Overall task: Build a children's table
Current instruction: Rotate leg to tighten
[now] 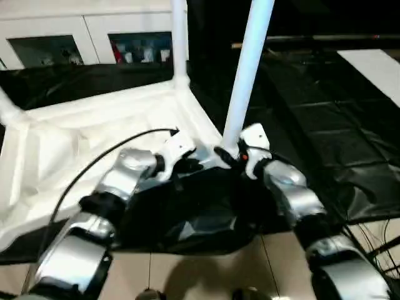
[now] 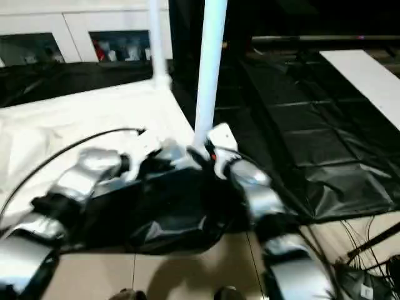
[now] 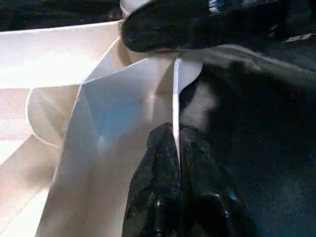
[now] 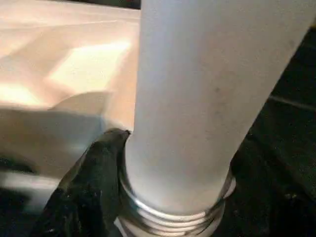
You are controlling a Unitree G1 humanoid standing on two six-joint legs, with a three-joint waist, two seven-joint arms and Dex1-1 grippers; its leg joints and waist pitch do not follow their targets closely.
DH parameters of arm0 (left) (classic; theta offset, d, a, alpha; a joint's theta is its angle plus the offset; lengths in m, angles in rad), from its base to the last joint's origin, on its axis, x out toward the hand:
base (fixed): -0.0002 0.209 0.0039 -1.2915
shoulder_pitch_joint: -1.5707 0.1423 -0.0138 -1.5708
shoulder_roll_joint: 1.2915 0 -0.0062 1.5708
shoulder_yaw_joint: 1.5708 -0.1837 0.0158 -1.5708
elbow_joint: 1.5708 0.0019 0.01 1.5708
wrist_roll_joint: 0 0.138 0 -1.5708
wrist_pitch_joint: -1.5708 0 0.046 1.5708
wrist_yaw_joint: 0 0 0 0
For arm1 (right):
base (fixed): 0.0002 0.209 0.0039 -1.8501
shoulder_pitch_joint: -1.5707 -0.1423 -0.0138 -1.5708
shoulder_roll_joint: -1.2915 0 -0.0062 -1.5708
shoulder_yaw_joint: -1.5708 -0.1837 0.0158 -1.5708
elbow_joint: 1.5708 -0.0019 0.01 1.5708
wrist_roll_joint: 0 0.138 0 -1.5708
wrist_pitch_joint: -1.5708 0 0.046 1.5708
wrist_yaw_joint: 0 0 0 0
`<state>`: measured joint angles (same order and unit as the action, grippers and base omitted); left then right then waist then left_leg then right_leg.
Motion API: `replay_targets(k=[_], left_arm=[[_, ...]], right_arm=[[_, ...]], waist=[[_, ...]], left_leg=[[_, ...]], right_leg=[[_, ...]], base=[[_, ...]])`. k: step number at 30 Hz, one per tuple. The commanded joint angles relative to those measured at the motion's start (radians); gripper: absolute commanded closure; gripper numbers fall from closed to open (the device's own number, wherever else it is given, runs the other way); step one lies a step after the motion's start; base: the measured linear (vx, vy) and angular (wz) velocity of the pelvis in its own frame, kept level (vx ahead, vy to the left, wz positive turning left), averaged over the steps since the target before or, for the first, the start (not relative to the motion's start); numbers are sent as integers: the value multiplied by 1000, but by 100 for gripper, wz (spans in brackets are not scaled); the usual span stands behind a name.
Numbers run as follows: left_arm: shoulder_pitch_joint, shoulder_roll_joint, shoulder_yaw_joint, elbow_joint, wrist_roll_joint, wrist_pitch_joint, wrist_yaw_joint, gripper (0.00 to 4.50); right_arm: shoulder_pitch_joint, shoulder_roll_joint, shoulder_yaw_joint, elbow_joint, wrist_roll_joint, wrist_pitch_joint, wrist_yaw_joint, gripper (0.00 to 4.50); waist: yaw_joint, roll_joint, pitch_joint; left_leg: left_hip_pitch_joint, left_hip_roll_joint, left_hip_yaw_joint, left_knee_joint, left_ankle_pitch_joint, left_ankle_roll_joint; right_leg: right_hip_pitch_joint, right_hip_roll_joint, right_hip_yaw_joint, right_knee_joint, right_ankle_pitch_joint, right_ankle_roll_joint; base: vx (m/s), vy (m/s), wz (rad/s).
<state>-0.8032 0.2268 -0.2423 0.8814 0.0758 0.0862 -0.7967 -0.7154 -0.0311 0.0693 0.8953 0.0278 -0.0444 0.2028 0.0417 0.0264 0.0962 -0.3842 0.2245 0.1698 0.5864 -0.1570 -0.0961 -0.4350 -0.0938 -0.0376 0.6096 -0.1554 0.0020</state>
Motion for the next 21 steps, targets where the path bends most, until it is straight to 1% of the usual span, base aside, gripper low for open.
replay_targets(k=[1, 2, 3, 5, 8, 9, 10, 11, 12, 13, 14, 15, 16, 17, 18, 19, 20, 21], left_arm=[[-19, -6, 56, 27, -10, 0, 96, 450], [-22, -9, 56, 29, -9, 0, 98, 450], [-25, -10, 52, 34, -6, -5, 95, 450], [-28, -7, 46, 40, -1, -16, 92, 450], [-25, 5, 38, 50, 4, -36, 74, 450], [-24, 8, 36, 51, 6, -40, 69, 450], [-20, 13, 35, 48, 5, -39, 57, 450], [-15, 18, 32, 44, 4, -40, 42, 450], [-7, 25, 28, 34, 4, -41, 22, 450], [-1, 30, 23, 27, 3, -44, 1, 450], [11, 43, 15, 11, 2, -49, -39, 450], [14, 47, 13, 6, 2, -50, -49, 450], [17, 50, 11, 2, 2, -52, -58, 450], [20, 54, 8, -2, 0, -52, -77, 450], [22, 59, 4, -6, -1, -53, -96, 450], [26, 66, 0, -10, -3, -61, -118, 450], [28, 70, -3, -12, -4, -67, -132, 450], [33, 76, -6, -19, -9, -66, -159, 450]], right_arm=[[8, 51, -41, 82, 27, 43, -102, 183], [2, 62, -44, 88, 25, 41, -126, 183], [-6, 80, -44, 98, 21, 31, -134, 183], [-16, 103, -42, 112, 15, 16, -127, 183], [-23, 115, -40, 131, 12, -19, -112, 183], [-22, 114, -43, 132, 15, -27, -109, 127], [-20, 110, -49, 126, 23, -35, -98, 127], [-18, 105, -55, 120, 30, -46, -88, 111], [-17, 87, -53, 105, 29, -56, -73, 104], [-16, 72, -55, 95, 27, -62, -61, 95], [-14, 32, -57, 63, 25, -61, -29, 86], [-14, 19, -56, 53, 23, -60, -14, 78], [-13, 5, -56, 42, 20, -59, 3, 69], [-12, -12, -54, 26, 23, -59, 46, 69], [-6, -28, -51, 0, 34, -45, 101, 51], [9, -57, -37, -48, 49, -23, 190, 51], [19, -78, -29, -79, 59, -10, 254, 51], [34, -108, -9, -114, 56, -17, 313, 51]], waist=[[1, 0, -69], [0, -4, -69], [0, -3, -68], [-2, -2, -66], [-4, -5, -66], [-3, -6, -64], [-4, -5, -64], [-4, -7, -65], [-4, -6, -65], [-4, -8, -66], [-2, -10, -67], [-1, -8, -70], [-1, -10, -70], [0, -13, -72], [3, -12, -73], [5, -12, -74], [9, -17, -76], [11, -16, -79]], left_leg=[[15, -24, 8, -78, -389, -14], [15, -24, 8, -78, -391, -13], [16, -24, 8, -79, -399, -10], [13, -24, 7, -80, -405, -8], [14, -23, 8, -81, -419, -3], [16, -23, 8, -81, -423, -1], [16, -23, 9, -81, -425, 0], [14, -23, 8, -82, -422, 7], [12, -23, 8, -82, -418, 8], [8, -22, 8, -84, -402, 9], [8, -23, 8, -84, -388, 10], [7, -21, 10, -84, -364, 14], [7, -20, 11, -83, -354, 16], [11, -19, 16, -79, -340, 24], [10, -19, 17, -77, -320, 34], [9, -19, 18, -76, -303, 38], [7, -18, 19, -74, -272, 52], [7, -18, 19, -71, -245, 62]], right_leg=[[45, -19, 10, -97, -468, -148], [44, -19, 10, -97, -465, -146], [43, -17, 10, -98, -459, -145], [44, -18, 10, -97, -457, -144], [42, -19, 10, -99, -462, -143], [40, -19, 11, -101, -470, -141], [39, -20, 11, -101, -474, -141], [42, -21, 11, -102, -481, -135], [43, -21, 11, -101, -479, -136], [46, -20, 11, -101, -464, -137], [49, -20, 11, -100, -450, -139], [50, -21, 13, -96, -412, -153], [50, -20, 14, -94, -392, -161], [49, -19, 16, -93, -355, -180], [53, -18, 17, -89, -324, -194], [54, -19, 18, -86, -303, -201], [60, -19, 18, -83, -264, -207], [61, -18, 18, -78, -228, -216]], base=[[0, 0, 0], [0, 0, 0], [0, 0, 0], [0, 0, 0], [0, 0, 0], [0, 0, 0], [0, 0, 0], [0, 0, 0], [0, 0, 0], [0, 0, 0], [0, 0, 0], [0, 0, 0], [0, 0, 0], [0, 0, 0], [0, 0, 0], [0, 0, 0], [0, 0, 0], [0, 0, 0]])
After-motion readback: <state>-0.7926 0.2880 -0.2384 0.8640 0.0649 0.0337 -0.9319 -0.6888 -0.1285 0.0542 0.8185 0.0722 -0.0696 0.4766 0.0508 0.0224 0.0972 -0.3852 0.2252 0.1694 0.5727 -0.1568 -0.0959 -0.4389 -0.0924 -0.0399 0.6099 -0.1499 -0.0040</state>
